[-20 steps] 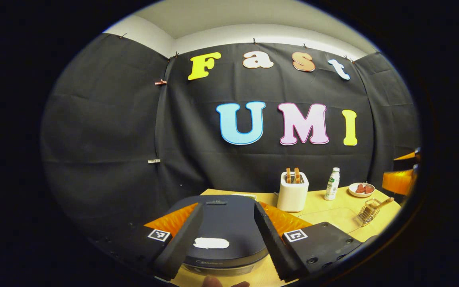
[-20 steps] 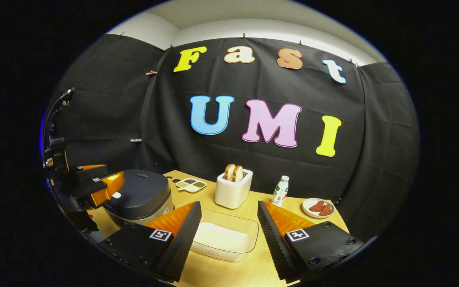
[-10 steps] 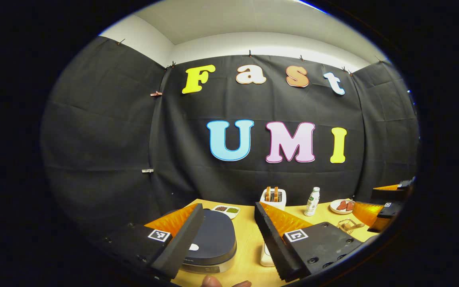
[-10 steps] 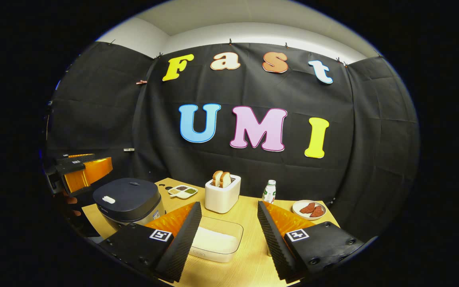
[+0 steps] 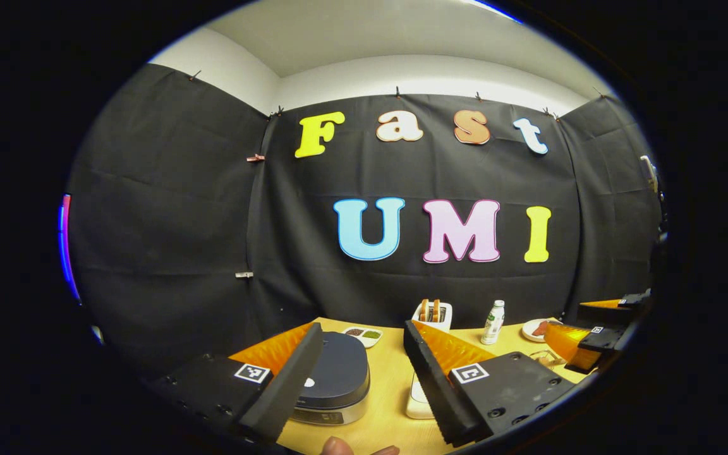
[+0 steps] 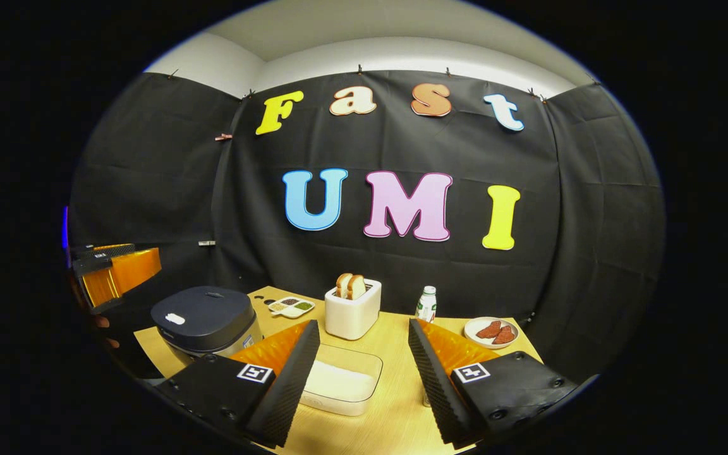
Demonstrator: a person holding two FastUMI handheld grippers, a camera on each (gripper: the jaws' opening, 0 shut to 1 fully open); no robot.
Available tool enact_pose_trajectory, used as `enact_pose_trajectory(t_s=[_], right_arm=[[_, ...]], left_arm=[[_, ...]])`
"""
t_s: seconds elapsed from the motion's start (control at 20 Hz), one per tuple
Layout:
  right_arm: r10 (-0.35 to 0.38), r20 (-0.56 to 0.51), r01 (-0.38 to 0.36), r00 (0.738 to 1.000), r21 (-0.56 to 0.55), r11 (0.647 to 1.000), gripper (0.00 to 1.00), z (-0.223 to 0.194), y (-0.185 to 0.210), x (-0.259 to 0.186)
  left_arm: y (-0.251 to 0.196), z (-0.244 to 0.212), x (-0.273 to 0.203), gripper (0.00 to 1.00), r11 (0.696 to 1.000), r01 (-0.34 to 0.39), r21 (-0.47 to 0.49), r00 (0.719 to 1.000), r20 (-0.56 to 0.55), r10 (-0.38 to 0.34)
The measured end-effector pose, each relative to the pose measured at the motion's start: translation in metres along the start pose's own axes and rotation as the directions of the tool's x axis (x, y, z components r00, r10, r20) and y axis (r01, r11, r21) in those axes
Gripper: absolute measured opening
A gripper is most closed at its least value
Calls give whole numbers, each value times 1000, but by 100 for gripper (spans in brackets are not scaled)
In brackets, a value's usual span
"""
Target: Close the left gripper, press the button to open the rice cooker; take a wooden spoon from the chopstick holder with the right hand, scoop a spoonful of rice and pour it into the rice cooker, then put the wooden spoon back into the chopstick holder.
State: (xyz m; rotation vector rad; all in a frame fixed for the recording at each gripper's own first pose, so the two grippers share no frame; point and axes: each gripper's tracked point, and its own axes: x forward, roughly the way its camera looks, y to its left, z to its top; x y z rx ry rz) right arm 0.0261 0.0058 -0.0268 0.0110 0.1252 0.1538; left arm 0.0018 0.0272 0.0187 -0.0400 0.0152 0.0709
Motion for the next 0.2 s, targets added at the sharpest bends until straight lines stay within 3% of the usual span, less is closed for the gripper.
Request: enact_pose_trajectory(t_s=[0.2], right_arm=[[13,-1,-13,1000,-1,1000,88,-1,2,3]], left_arm=[[3,-1,-2,89,1000,-17,-12,1000,-6,17]])
